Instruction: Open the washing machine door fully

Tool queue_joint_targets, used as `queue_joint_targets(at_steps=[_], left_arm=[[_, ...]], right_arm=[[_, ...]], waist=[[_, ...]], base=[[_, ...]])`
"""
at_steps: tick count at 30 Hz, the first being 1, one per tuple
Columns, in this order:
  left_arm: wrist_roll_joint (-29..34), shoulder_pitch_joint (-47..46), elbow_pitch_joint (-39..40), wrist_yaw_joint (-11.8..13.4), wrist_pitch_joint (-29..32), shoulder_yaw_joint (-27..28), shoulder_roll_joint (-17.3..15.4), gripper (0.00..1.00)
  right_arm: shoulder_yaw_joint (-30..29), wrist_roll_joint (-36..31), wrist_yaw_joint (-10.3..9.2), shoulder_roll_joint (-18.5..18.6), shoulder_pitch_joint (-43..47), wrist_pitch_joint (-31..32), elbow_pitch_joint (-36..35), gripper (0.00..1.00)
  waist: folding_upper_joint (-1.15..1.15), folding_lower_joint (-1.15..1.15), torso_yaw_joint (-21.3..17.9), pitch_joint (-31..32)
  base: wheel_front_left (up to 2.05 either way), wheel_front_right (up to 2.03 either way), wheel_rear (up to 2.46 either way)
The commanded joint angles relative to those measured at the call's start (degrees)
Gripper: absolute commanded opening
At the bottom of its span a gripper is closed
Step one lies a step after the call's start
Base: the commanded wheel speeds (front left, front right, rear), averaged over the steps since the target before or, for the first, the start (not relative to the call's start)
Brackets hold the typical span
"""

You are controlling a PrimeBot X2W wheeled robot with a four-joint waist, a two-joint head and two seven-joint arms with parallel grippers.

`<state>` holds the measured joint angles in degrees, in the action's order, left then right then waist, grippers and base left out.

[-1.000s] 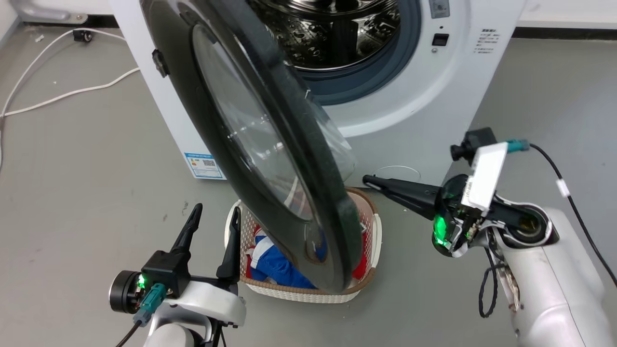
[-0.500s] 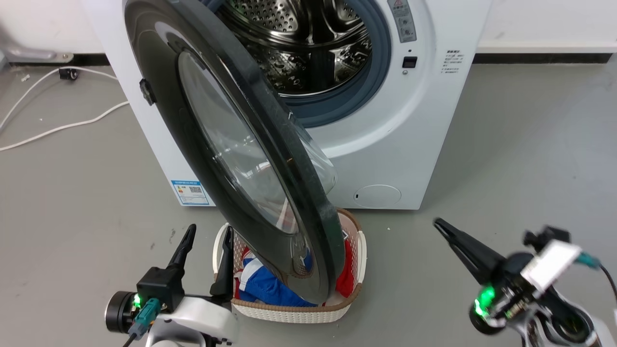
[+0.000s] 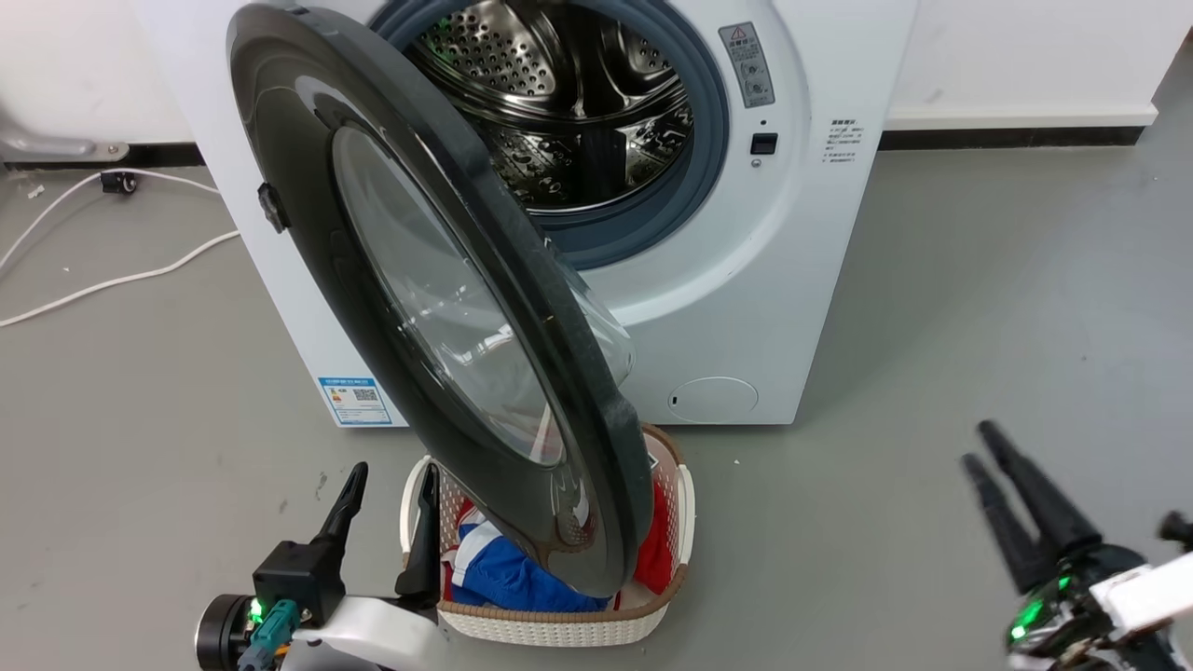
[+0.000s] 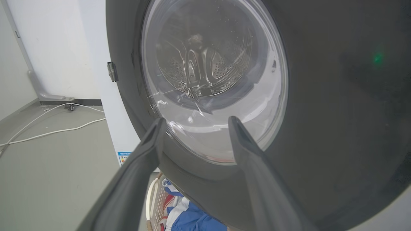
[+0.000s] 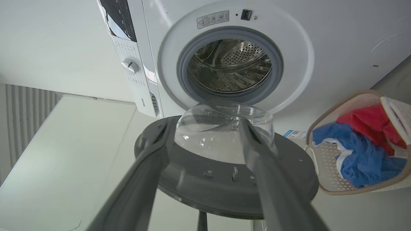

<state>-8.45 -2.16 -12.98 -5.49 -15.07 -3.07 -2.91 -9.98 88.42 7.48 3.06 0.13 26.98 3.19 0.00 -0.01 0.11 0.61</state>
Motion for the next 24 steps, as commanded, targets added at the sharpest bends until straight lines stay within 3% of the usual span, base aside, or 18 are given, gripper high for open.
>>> queue_joint_targets(at_steps=[1,5,14,19,24], left_arm=[[0.0,0.7,0.1,0.2,-0.1,0.2,0.0,1.0],[0.3,0.9,0.4,0.4,-0.1,0.5,0.0,1.0],[1.2,0.9,0.9,0.2,-0.1,0.9,-0.3,1.0],[1.7,1.4,0.7,0.1,-0.1,0.8,-0.7,1.0],[2.1,2.1,0.5,-0.2,-0.1,0.4,-0.9,1.0]], right_arm=[[-0.5,-1.8,0.03,0.0,0.7,-1.8,-1.2,1.0],[-1.1,-13.0,0.03,0.4,1.1,-10.6,-5.8,1.0],[1.4,-51.6,0.03,5.5,2.0,-27.3,-13.2,1.0],[2.4,-67.3,0.02,5.0,4.4,-28.6,-16.1,1.0],[3.5,-75.9,0.02,3.6,9.0,-27.9,-16.9,1.0]], waist=[[0.0,0.01,-0.1,0.1],[0.0,0.01,-0.2,0.5],[0.0,0.01,-0.4,1.3],[0.0,0.01,-0.4,1.9],[0.0,0.01,-0.2,2.7]], base=[[0.0,0.0,0.0],[0.0,0.0,0.0],[0.0,0.0,0.0],[0.0,0.0,0.0],[0.0,0.0,0.0]])
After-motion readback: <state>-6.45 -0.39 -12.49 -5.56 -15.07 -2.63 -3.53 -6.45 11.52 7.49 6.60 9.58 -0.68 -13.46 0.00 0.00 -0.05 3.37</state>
